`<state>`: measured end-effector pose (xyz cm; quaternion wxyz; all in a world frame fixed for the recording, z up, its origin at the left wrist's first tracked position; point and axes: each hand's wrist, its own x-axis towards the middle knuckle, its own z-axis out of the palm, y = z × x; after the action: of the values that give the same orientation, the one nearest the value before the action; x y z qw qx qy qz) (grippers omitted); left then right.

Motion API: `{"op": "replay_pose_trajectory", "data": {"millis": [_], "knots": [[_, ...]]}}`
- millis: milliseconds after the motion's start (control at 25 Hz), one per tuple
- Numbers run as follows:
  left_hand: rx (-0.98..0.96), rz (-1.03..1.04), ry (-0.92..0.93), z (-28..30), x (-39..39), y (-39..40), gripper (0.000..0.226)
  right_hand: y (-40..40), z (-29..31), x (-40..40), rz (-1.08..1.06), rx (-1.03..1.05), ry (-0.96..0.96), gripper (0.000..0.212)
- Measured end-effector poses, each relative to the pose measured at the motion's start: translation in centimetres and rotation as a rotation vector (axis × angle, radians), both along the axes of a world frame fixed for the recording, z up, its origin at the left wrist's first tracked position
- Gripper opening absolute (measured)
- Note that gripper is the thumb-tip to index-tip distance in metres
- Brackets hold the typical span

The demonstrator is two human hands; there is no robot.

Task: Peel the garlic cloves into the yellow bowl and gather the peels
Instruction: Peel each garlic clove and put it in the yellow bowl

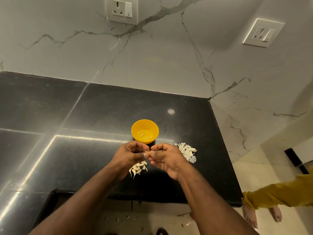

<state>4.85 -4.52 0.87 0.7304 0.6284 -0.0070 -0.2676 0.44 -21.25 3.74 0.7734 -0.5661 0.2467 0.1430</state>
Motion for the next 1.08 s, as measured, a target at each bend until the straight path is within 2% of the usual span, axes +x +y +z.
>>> {"op": "replay_pose_trajectory", "data": {"millis": [160,280,520,1080], "knots": [[-0.032,-0.026,-0.002,0.1,0.0,0.1,0.018,-0.4,0.2,-0.1,-0.013,0.16,0.087,0.02],[-0.044,-0.022,0.013,0.2,0.1,0.1,0.018,-0.4,0.2,-0.1,-0.042,0.18,0.081,0.019],[-0.081,0.104,0.123,0.3,0.1,-0.5,0.011,1.0,0.0,0.5,-0.095,-0.153,-0.11,0.022],[-0.03,0.096,0.212,0.9,0.3,-0.1,0.012,0.9,-1.0,0.7,0.111,-0.722,-0.326,0.016]]}}
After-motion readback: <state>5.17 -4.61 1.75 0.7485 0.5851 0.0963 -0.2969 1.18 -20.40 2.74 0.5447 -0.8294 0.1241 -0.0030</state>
